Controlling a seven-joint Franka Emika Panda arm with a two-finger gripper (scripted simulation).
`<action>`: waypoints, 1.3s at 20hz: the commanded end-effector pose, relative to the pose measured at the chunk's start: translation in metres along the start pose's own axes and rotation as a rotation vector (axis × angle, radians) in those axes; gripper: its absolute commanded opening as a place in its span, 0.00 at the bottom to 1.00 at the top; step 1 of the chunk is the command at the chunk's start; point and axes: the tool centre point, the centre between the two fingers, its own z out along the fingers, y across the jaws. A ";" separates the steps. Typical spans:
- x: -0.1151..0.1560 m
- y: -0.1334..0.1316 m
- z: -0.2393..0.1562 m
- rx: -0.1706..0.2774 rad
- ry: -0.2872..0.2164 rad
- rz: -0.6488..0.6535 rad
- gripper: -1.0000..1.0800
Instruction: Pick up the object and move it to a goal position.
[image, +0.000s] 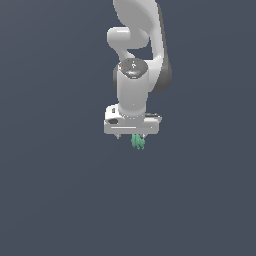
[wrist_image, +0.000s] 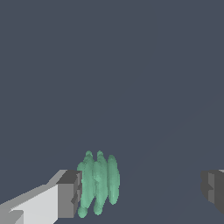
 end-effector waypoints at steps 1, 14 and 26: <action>0.000 0.000 0.000 0.000 0.000 0.000 0.96; -0.010 0.036 0.011 -0.023 -0.036 0.029 0.96; -0.038 -0.005 0.039 -0.008 -0.025 -0.011 0.96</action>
